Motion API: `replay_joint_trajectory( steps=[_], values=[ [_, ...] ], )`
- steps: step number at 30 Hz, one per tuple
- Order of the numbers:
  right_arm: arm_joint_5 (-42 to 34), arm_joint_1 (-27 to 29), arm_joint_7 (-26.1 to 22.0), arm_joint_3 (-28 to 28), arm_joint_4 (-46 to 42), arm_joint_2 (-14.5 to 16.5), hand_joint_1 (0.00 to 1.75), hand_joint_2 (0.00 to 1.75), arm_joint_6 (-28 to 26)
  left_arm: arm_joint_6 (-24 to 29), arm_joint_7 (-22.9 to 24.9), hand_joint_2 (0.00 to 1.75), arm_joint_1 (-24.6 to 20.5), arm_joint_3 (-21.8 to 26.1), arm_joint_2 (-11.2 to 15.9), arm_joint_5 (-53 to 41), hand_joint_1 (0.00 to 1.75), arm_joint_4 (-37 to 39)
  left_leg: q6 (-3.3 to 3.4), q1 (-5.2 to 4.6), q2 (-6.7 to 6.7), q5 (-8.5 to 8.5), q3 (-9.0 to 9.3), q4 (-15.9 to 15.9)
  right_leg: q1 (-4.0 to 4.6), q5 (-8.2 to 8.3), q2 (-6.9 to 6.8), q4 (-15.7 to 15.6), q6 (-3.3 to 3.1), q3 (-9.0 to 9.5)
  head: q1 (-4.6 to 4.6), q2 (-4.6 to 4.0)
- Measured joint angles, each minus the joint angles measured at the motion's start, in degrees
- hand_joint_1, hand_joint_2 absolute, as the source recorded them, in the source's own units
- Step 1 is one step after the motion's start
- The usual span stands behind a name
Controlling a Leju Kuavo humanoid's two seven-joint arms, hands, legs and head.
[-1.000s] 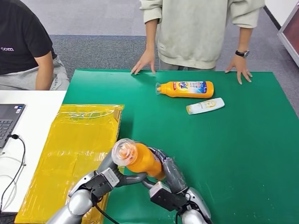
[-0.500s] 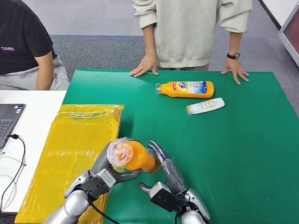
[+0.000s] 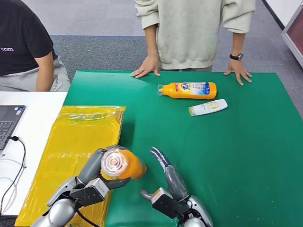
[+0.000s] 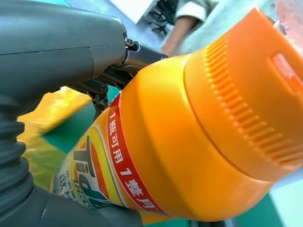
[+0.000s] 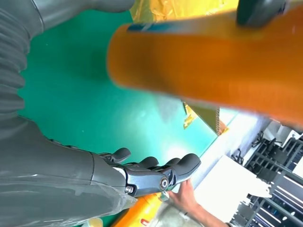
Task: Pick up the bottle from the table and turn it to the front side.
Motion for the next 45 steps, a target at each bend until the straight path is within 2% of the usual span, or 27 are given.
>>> replay_joint_trajectory(
  steps=[5, 12, 16, 22, 26, 34, 39, 45],
  values=[
    [0.33, 0.26, -0.04, 0.0, 0.46, 0.02, 0.0, 1.75, -0.22, -3.26, 0.36, 1.75, 3.33, 4.05, 4.15, 1.42, 1.75, -3.2, 0.0, 0.0, 0.0, 0.0, -0.01, 0.0, 0.01, 0.0, 0.0, 0.02, 0.0, -0.01, -0.01, 0.0],
    [0.95, 0.04, -0.35, 0.29, 1.79, 0.63, 0.0, 1.75, 0.26, -6.87, -0.72, 1.75, 11.35, 11.12, 10.03, 2.63, 1.75, -9.45, -0.01, 0.0, 0.01, 0.0, -0.04, -0.01, 0.01, -0.04, 0.0, 0.05, -0.03, -0.05, -0.01, 0.0],
    [0.94, -0.07, -0.39, 0.35, 2.49, 0.99, 0.0, 1.75, 0.54, -9.55, -0.49, 1.75, 13.04, 13.63, 13.29, 3.22, 1.75, -11.49, -0.05, 0.01, -0.01, 0.03, -0.03, -0.01, 0.02, -0.03, -0.02, 0.06, -0.04, -0.04, -0.01, 0.0],
    [0.3, -0.21, -0.39, 0.29, 3.06, 1.19, 0.0, 1.75, 0.67, -14.26, 1.4, 1.75, 10.51, 16.16, 18.43, 3.6, 1.75, -12.14, -0.12, 0.01, -0.02, 0.16, -0.03, -0.01, 0.02, 0.05, -0.04, 0.11, -0.12, -0.07, -0.02, 0.0],
    [-0.5, -0.05, -0.39, 0.04, 3.14, 1.18, 0.0, 1.75, 0.72, -14.8, 3.35, 1.75, 8.18, 16.97, 21.84, 1.59, 1.75, -12.12, -0.17, 0.01, -0.02, 0.21, -0.03, -0.01, 0.02, 0.1, -0.03, 0.17, -0.16, -0.11, -0.02, 0.0],
    [-1.22, -0.05, -0.6, -0.2, 4.07, 1.2, 0.0, 1.75, 1.03, -16.51, 4.7, 1.75, 7.97, 19.04, 27.63, 1.5, 1.75, -12.12, -0.17, 0.01, -0.02, 0.21, -0.09, -0.01, 0.03, 0.09, -0.03, 0.19, -0.18, -0.17, -0.02, 0.0],
    [-1.32, -0.27, -0.71, -0.21, 4.79, 1.32, 0.0, 1.75, 1.31, -18.24, 4.56, 1.75, 6.77, 18.2, 28.72, 1.4, 1.75, -11.85, -0.17, 0.01, -0.02, 0.22, -0.09, -0.01, 0.02, 0.1, -0.04, 0.19, -0.18, -0.17, -0.02, 0.0],
    [-1.31, -0.99, -1.07, -0.21, 5.68, 1.69, 0.0, 1.75, 1.89, -16.27, 3.51, 1.75, 2.71, 12.71, 27.53, -1.64, 1.75, -9.38, -0.17, 0.01, -0.03, 0.28, -0.08, -0.01, 0.01, 0.15, -0.05, 0.19, -0.17, -0.14, -0.01, 0.0]
  ],
)
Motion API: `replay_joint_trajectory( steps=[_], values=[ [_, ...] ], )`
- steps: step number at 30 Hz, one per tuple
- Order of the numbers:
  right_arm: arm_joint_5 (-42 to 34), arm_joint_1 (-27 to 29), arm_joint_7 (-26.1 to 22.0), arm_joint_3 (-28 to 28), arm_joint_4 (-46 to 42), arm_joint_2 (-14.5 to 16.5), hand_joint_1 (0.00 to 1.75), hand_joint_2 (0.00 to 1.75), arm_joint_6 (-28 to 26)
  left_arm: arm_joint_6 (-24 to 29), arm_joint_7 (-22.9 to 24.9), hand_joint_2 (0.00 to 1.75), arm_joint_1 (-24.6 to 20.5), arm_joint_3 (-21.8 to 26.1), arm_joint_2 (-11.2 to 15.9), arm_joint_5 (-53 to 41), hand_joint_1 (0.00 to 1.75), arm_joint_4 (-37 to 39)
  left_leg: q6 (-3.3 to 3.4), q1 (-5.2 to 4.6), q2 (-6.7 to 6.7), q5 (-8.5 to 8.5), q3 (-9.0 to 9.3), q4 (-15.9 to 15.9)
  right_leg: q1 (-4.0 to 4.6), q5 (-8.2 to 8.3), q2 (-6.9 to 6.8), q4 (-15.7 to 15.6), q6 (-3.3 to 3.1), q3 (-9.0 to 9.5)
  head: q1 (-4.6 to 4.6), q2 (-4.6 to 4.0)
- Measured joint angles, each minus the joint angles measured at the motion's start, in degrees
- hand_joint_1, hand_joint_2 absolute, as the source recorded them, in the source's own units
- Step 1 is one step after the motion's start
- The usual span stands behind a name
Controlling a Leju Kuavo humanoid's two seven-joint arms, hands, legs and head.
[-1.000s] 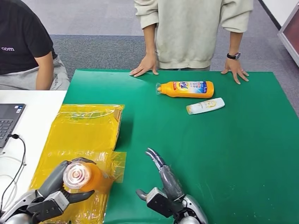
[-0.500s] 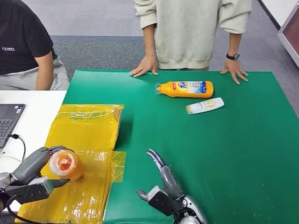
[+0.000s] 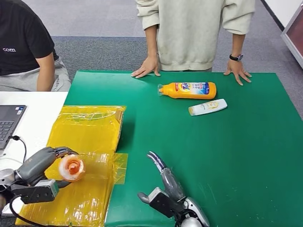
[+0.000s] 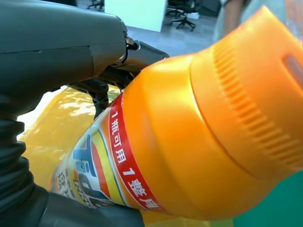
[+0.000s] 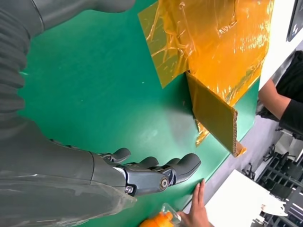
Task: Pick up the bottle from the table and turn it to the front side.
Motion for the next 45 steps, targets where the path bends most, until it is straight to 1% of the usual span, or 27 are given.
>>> replay_joint_trajectory(
  steps=[7, 14, 20, 26, 36, 45],
  values=[
    [0.17, -0.2, -0.13, 0.02, 0.86, 0.26, 0.0, 1.75, 0.53, 2.54, -0.33, 1.75, -3.65, -5.09, -2.97, -1.96, 1.75, 3.2, 0.02, 0.0, -0.01, 0.04, 0.0, 0.0, 0.0, 0.03, -0.02, 0.0, -0.02, 0.0, -0.01, 0.0],
    [0.24, -0.21, -0.17, 0.15, 1.39, 0.27, 0.0, 1.75, 0.91, 5.33, -0.97, 1.75, -5.13, -7.48, -6.87, -3.37, 1.75, 6.52, 0.03, -0.01, -0.01, 0.06, 0.01, 0.0, -0.01, 0.06, -0.03, 0.0, 0.01, 0.01, -0.01, 0.0],
    [0.3, -0.2, -0.01, 0.22, 1.41, 0.27, 0.0, 1.75, 0.93, 6.73, -1.27, 1.75, -5.64, -7.93, -9.7, -4.13, 1.75, 8.86, 0.05, -0.01, -0.01, 0.11, 0.01, 0.0, -0.02, 0.11, -0.03, 0.0, 0.04, 0.02, 0.0, 0.0],
    [0.36, -0.21, 0.16, 0.37, 1.41, 0.27, 0.0, 1.75, 1.01, 7.79, -1.8, 1.75, -5.84, -8.06, -11.84, -4.77, 1.75, 10.76, 0.05, -0.01, -0.01, 0.12, 0.01, 0.0, -0.02, 0.12, -0.03, 0.0, 0.04, 0.01, -0.01, 0.0],
    [0.61, -0.21, 0.55, 0.41, 1.39, 0.27, 0.0, 1.75, 0.95, 8.83, -2.05, 1.75, -5.96, -8.17, -14.26, -5.54, 1.75, 12.87, 0.05, -0.01, -0.01, 0.12, 0.0, 0.0, -0.02, 0.12, -0.02, 0.0, 0.04, 0.0, -0.01, 0.0],
    [1.08, -0.18, 0.85, 0.39, 1.38, 0.25, 0.0, 1.75, 0.67, 9.61, -2.16, 1.75, -5.98, -8.37, -15.86, -5.77, 1.75, 14.31, 0.05, -0.01, -0.01, 0.12, 0.0, 0.0, -0.02, 0.12, -0.02, 0.0, 0.04, -0.02, -0.01, 0.0]
  ],
)
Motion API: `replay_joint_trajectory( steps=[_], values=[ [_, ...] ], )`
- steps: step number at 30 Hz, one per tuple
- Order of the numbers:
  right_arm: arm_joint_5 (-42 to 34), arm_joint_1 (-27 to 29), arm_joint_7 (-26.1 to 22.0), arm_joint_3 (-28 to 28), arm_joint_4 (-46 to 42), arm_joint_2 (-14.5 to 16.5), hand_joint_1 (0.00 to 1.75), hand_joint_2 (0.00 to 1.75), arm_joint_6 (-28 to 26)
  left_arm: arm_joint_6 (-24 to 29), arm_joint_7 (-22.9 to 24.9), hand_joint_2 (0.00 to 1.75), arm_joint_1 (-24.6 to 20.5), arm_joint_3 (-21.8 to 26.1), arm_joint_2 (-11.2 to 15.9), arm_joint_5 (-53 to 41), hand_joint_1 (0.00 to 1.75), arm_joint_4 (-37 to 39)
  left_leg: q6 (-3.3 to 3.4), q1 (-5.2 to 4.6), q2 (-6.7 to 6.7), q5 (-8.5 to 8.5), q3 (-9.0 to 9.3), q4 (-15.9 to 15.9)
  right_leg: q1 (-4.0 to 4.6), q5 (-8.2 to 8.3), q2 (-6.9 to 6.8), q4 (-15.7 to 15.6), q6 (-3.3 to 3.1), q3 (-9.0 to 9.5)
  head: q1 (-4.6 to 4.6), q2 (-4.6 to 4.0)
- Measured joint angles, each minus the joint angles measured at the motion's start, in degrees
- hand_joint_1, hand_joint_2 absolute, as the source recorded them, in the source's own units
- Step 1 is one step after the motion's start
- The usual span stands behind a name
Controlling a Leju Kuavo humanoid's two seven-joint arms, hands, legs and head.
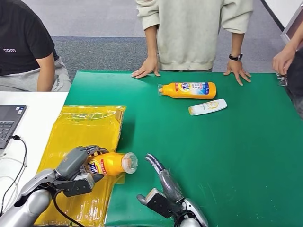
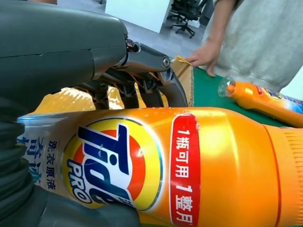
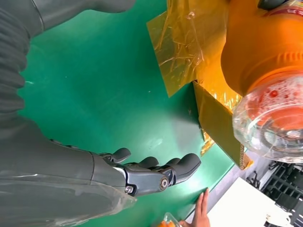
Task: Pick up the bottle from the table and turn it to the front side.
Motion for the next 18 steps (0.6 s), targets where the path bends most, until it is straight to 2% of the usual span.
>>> replay_joint_trajectory(
  steps=[9, 18],
  values=[
    [-0.01, 0.17, 0.37, 0.0, -0.11, -0.05, 0.0, 1.75, -0.13, 0.71, -0.03, 1.75, 0.32, -0.02, -2.15, 0.35, 1.75, 1.21, 0.0, 0.0, 0.0, 0.0, -0.02, 0.0, 0.0, 0.0, 0.0, 0.0, 0.0, -0.01, 0.01, 0.0],
    [-0.94, 0.41, 0.99, 0.07, -0.49, -0.22, 0.0, 1.75, -0.77, 3.37, -0.08, 1.75, 1.14, 0.22, -7.79, 2.64, 1.75, 3.92, 0.0, -0.01, 0.0, 0.0, -0.03, 0.0, -0.02, 0.0, 0.0, -0.01, 0.0, -0.02, 0.01, 0.0]
  ],
)
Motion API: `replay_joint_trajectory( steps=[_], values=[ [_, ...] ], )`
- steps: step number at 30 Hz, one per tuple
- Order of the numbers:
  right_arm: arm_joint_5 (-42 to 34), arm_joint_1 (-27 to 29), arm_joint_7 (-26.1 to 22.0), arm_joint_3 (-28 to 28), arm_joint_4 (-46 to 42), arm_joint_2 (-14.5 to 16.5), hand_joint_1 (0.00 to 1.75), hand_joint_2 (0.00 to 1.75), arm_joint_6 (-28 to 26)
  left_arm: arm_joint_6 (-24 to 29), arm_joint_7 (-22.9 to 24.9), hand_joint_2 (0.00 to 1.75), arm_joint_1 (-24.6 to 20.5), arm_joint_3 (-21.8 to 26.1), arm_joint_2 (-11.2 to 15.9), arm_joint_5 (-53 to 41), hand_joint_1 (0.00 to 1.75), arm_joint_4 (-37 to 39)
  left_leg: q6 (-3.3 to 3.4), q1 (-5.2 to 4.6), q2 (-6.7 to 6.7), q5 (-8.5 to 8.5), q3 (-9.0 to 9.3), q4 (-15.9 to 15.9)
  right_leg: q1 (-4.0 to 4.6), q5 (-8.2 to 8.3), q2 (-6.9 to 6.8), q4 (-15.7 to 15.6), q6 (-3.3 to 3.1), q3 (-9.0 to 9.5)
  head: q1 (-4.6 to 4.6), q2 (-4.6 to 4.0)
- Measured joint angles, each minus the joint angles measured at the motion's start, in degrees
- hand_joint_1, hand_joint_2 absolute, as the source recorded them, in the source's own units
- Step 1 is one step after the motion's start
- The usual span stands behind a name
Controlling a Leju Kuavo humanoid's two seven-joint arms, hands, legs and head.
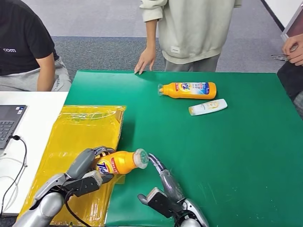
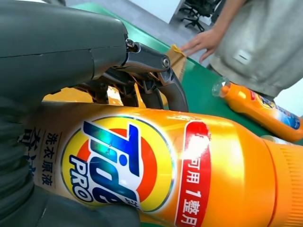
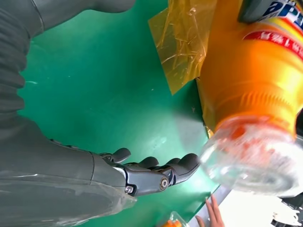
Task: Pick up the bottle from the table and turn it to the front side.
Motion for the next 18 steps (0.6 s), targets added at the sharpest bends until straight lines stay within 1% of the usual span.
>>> replay_joint_trajectory(
  steps=[3, 6, 14, 15, 18],
  values=[
    [-0.23, 0.04, 0.18, 0.05, -0.05, -0.17, 0.0, 1.75, -0.04, 0.52, -0.02, 1.75, -0.06, 0.0, -1.5, 0.13, 1.75, 1.16, 0.0, 0.0, 0.0, 0.0, 0.0, 0.0, 0.0, 0.0, 0.0, 0.0, 0.0, 0.0, -0.01, 0.0],
    [-0.63, 0.1, 0.39, 0.06, -0.13, -0.32, 0.0, 1.75, -0.1, 1.12, -0.02, 1.75, -0.23, 0.0, -2.29, -0.29, 1.75, 2.12, 0.0, 0.0, 0.0, 0.0, 0.0, 0.0, 0.0, 0.0, 0.0, 0.0, 0.0, 0.0, 0.0, 0.0],
    [-1.21, 0.37, 0.98, 0.06, -0.14, -0.54, 0.0, 1.75, -0.58, 2.07, -0.02, 1.75, -0.31, 0.0, -2.51, -2.31, 1.75, 3.11, 0.0, 0.0, 0.0, 0.0, 0.01, 0.0, 0.0, 0.0, 0.0, 0.0, 0.0, 0.01, -0.01, 0.0],
    [-1.32, 0.46, 1.08, 0.05, -0.14, -0.58, 0.0, 1.75, -0.67, 2.05, 0.05, 1.75, -0.29, -0.03, -2.46, -2.82, 1.71, 3.2, 0.0, 0.0, 0.0, 0.0, 0.01, -0.01, 0.0, 0.0, 0.0, 0.0, 0.0, 0.02, -0.01, 0.0],
    [-1.95, 0.87, 1.66, 0.04, -0.13, -0.75, 0.0, 1.75, -1.2, 2.08, 0.76, 1.75, -0.22, -0.31, -2.02, -5.75, 0.41, 3.66, 0.0, 0.0, 0.0, 0.0, 0.04, -0.01, 0.01, 0.02, 0.0, 0.0, -0.03, 0.03, 0.0, 0.0]
  ],
)
